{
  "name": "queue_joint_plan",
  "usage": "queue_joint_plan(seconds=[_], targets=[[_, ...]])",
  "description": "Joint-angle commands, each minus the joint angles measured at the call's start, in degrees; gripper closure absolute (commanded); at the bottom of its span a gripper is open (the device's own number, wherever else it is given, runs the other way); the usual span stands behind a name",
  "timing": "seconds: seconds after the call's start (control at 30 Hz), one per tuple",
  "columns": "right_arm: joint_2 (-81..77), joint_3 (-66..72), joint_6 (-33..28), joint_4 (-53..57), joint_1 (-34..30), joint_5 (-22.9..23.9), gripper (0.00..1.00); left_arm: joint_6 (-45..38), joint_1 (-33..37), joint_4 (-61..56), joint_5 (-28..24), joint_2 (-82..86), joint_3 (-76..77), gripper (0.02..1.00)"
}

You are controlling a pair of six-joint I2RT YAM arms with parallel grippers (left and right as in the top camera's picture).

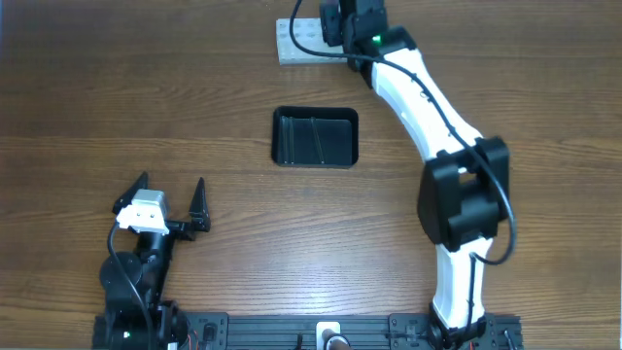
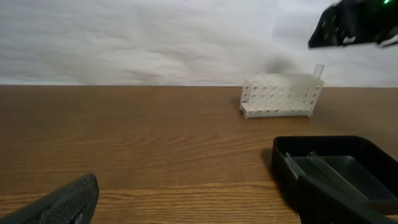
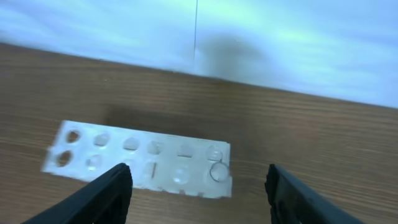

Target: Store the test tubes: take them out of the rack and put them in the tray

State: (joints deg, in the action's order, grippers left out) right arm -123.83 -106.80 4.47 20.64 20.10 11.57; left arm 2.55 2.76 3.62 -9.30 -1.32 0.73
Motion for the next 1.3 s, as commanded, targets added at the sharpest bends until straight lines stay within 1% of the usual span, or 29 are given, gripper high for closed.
queue_joint_plan(seconds=[0.03, 0.27, 0.53, 0.67, 0.9, 1.1, 1.17, 1.3], targets=[[-2.10, -0.02, 1.31, -2.67, -0.57, 1.79, 0.323, -0.63, 0.35, -0.15, -0.92, 0.42, -0.39, 0.018], [-4.98, -0.02, 3.34, -5.33, -1.92, 2.05, 0.347, -0.63, 0.35, -0.15, -0.92, 0.42, -0.39, 0.018], [-7.72, -0.02, 4.35, -7.23, -2.29, 2.10, 0.378, -0.63, 0.35, -0.15, -0.92, 0.39, -0.39, 0.018], [-7.76, -0.02, 4.98, -7.23, -2.40, 2.05, 0.415, -0.63, 0.35, -0.15, -0.92, 0.42, -0.39, 0.018], [-7.76, -0.02, 5.38, -7.17, -2.38, 2.03, 0.586, -0.63, 0.35, -0.15, -0.92, 0.42, -0.39, 0.018], [-7.76, -0.02, 5.38, -7.15, -2.34, 2.03, 0.779, -0.63, 0.35, -0.15, -0.92, 0.42, -0.39, 0.018], [-7.76, -0.02, 5.38, -7.15, -2.32, 2.01, 0.809, -0.63, 0.35, -0.15, -0.92, 0.42, -0.39, 0.020], [-7.76, -0.02, 5.38, -7.17, -2.23, 2.01, 0.838, -0.63, 0.35, -0.15, -0.92, 0.42, -0.39, 0.020]])
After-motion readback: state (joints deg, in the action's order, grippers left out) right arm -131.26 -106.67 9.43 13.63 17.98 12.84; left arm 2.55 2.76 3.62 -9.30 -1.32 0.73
